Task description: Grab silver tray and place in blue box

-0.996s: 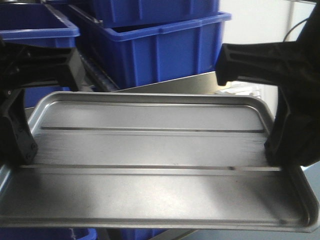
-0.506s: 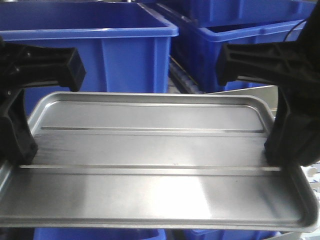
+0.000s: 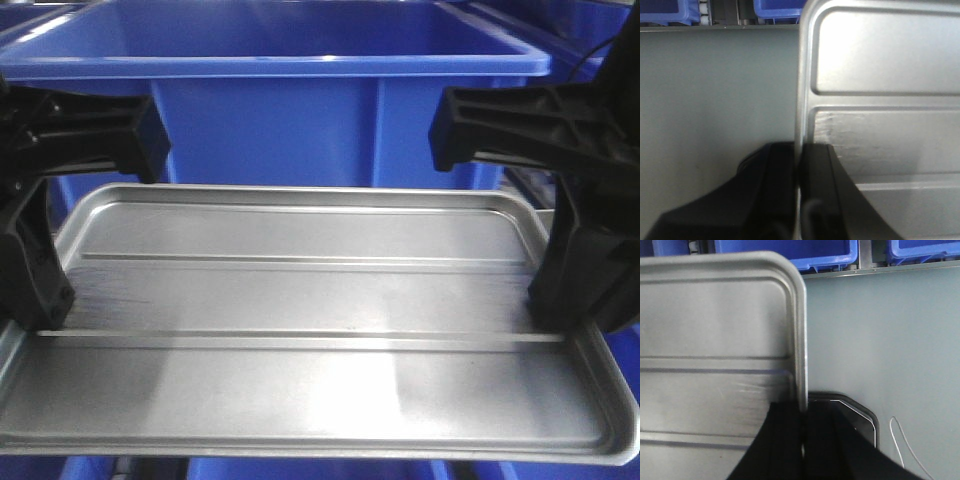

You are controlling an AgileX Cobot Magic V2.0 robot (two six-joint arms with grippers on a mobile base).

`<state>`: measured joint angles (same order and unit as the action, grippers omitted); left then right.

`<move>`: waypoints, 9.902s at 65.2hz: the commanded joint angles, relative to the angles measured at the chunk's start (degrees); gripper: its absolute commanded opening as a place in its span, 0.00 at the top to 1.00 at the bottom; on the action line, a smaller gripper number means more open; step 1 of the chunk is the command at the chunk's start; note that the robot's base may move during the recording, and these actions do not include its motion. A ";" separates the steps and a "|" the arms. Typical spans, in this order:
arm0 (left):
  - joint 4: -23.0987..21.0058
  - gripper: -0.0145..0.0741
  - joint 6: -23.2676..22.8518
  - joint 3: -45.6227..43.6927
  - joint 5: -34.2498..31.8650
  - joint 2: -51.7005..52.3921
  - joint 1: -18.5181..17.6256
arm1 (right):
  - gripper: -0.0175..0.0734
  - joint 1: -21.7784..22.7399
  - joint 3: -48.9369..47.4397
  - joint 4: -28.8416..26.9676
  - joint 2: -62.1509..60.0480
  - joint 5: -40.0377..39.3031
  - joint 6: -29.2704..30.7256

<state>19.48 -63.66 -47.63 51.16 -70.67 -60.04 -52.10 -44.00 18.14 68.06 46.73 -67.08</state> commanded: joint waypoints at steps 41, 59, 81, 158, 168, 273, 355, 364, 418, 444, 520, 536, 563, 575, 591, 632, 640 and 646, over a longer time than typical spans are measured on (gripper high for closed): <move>0.93 0.84 -0.56 -1.72 -1.57 1.33 -0.38 | 0.75 -0.03 -1.86 1.71 -1.32 -2.36 -0.06; 0.93 0.84 -0.56 -1.72 -1.57 1.33 -0.38 | 0.75 -0.03 -1.86 1.71 -1.32 -2.36 -0.06; 0.93 0.84 -0.56 -1.72 -1.57 1.33 -0.38 | 0.75 -0.03 -1.86 1.71 -1.32 -2.36 -0.06; 0.93 0.84 -0.56 -1.72 -1.57 1.33 -0.38 | 0.75 -0.03 -1.86 1.70 -1.32 -2.53 -0.06; 0.93 0.84 -0.56 -1.72 -1.66 1.33 -0.38 | 0.75 -0.03 -1.86 1.70 -1.32 -3.72 -0.06; -30.49 0.84 55.07 -65.64 -9.75 -34.39 34.57 | 0.74 29.02 -65.08 -17.12 33.69 -9.02 45.17; -30.43 0.84 55.07 -65.64 -11.58 -37.39 34.57 | 0.74 30.27 -65.08 -17.44 37.06 -7.82 45.17; -30.43 0.84 55.07 -65.64 -11.55 -37.39 34.57 | 0.74 30.27 -65.08 -17.44 37.06 -7.76 45.17; -27.91 0.83 55.07 -65.64 -11.15 -37.39 34.57 | 0.74 30.27 -65.08 -17.49 36.97 -7.52 45.17; -27.67 0.45 54.97 -65.64 -11.15 -37.39 36.39 | 0.48 30.68 -65.08 -17.49 36.97 -7.41 45.17; -29.10 0.84 52.66 -65.64 -10.32 -36.49 40.19 | 0.75 32.65 -65.01 -16.83 36.07 -8.85 45.54; -28.86 0.84 52.58 -60.81 -15.42 -31.01 38.93 | 0.75 30.91 -64.96 -16.83 32.95 -8.82 51.66; -28.63 0.84 53.38 -34.22 -36.55 -15.17 37.13 | 0.75 27.21 -51.21 -16.84 20.64 -26.50 59.03; -25.13 0.84 53.38 -21.63 -46.64 -6.43 37.13 | 0.75 26.74 -34.47 -16.84 10.52 -42.42 59.03; -16.77 0.84 53.38 -6.19 -57.14 6.67 37.13 | 0.75 26.80 -13.48 -12.81 -3.66 -53.70 59.03; -16.77 0.84 53.38 26.56 -64.65 43.13 37.13 | 0.75 26.80 15.79 -10.79 -45.48 -43.83 59.03; -16.77 0.84 53.38 30.54 -63.37 50.23 37.13 | 0.75 26.80 16.25 -10.79 -52.03 -37.76 59.03; -16.77 0.84 53.38 31.52 -58.24 54.62 37.13 | 0.75 26.80 16.25 -10.79 -54.31 -34.22 59.03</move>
<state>2.59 -10.29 -14.89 -6.01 -18.27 -22.50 -25.40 -26.34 6.50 14.44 14.33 -8.92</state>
